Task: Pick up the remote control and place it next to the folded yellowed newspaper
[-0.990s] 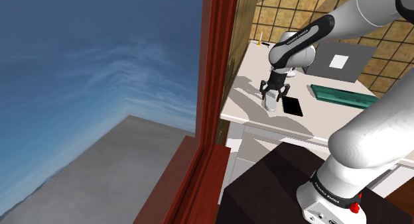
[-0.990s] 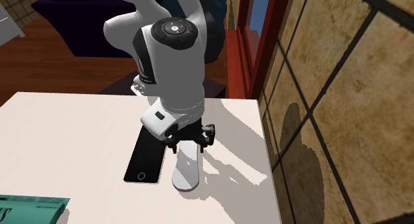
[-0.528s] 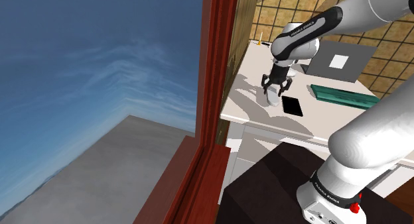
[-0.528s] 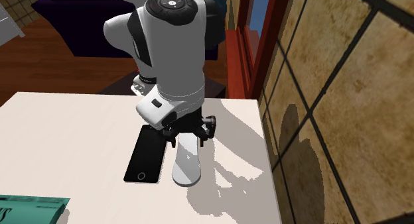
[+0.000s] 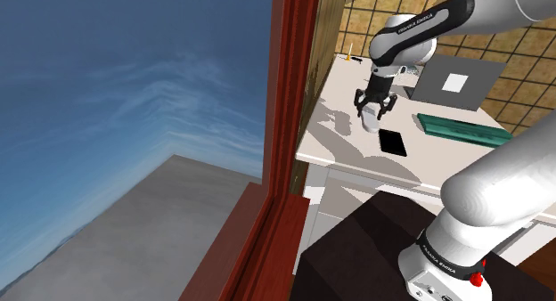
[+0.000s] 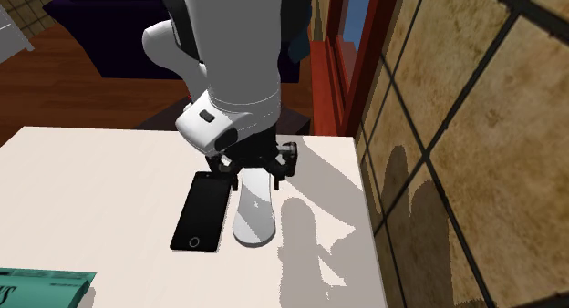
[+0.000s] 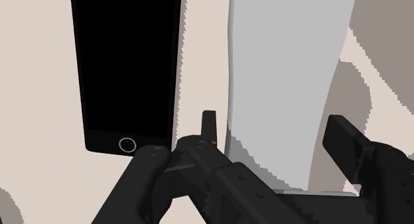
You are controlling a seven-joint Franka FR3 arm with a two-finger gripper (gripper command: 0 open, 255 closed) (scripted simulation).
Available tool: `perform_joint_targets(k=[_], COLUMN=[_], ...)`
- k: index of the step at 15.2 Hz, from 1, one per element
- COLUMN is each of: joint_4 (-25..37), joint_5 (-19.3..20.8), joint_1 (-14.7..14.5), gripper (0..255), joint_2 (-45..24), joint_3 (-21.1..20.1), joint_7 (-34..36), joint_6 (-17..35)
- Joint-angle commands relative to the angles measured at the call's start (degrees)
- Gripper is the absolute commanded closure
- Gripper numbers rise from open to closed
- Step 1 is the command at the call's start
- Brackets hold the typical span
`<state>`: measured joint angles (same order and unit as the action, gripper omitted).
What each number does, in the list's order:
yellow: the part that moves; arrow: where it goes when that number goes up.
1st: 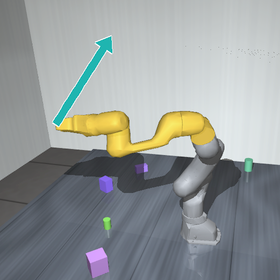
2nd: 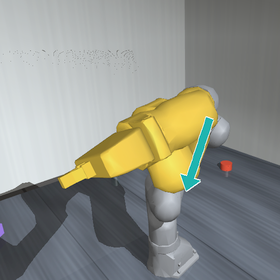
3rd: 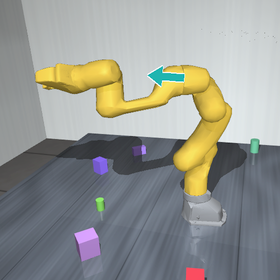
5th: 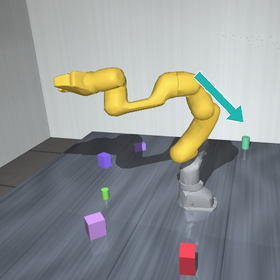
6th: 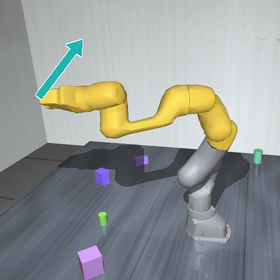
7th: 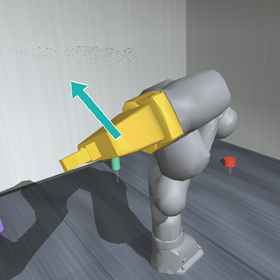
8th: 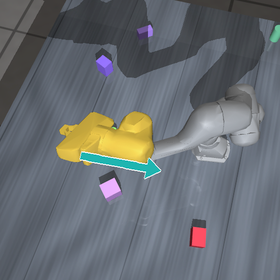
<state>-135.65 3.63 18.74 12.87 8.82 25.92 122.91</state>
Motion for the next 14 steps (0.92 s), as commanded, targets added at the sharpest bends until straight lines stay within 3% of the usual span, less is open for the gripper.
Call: perform_joint_targets(k=[1,3,14], joint_4=[0.9,1.7,-6.2], joint_5=[0.0,0.1,5.8], joint_1=[0.0,0.0,7.6], gripper=[255,255,255], joint_2=[0.7,1.3,10.9], joint_3=[-0.1,-0.2,9.2], joint_7=[0.1,0.1,-13.0], joint_6=[-1.6,-3.0,-3.7])
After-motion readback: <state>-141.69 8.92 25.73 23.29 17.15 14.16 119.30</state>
